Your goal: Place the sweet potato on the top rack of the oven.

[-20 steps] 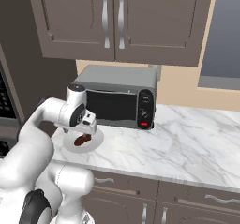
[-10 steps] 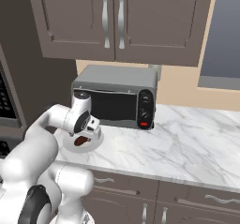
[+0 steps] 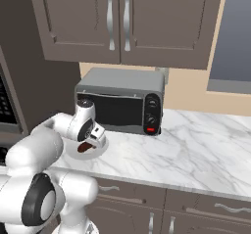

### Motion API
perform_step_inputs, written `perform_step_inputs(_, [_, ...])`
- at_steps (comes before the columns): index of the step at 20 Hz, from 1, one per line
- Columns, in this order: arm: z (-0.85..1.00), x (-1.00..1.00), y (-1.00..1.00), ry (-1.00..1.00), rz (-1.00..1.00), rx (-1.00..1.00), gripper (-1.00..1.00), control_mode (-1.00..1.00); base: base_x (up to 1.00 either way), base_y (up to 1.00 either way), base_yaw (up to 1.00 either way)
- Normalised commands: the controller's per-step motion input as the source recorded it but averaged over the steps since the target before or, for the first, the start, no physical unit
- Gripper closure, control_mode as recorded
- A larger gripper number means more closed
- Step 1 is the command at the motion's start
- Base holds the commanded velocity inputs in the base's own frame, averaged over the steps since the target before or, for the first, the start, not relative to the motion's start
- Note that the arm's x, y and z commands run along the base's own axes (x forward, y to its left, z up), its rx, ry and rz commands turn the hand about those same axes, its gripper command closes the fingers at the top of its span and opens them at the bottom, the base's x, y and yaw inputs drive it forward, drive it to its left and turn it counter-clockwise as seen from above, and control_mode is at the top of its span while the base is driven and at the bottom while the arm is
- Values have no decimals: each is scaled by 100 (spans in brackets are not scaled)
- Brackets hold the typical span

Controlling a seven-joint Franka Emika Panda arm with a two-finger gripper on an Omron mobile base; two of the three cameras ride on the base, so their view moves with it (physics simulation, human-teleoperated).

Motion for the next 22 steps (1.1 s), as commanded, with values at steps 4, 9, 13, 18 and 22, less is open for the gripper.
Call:
perform_step_inputs(4, [-34, 23, 28, 0, -4, 0, -100, -100, 0, 0, 0])
perform_step_inputs(9, [-27, 15, 27, 0, -3, 0, -100, -100, 0, 0, 0])
perform_step_inputs(13, [-33, 1, 0, 6, 0, 0, -100, -100, 0, 0, 0])
perform_step_inputs(18, [-28, 0, 0, 6, 0, 0, -100, -100, 0, 0, 0])
perform_step_inputs(22, [-22, 0, 1, 2, -1, 0, 100, -100, 0, 0, 0])
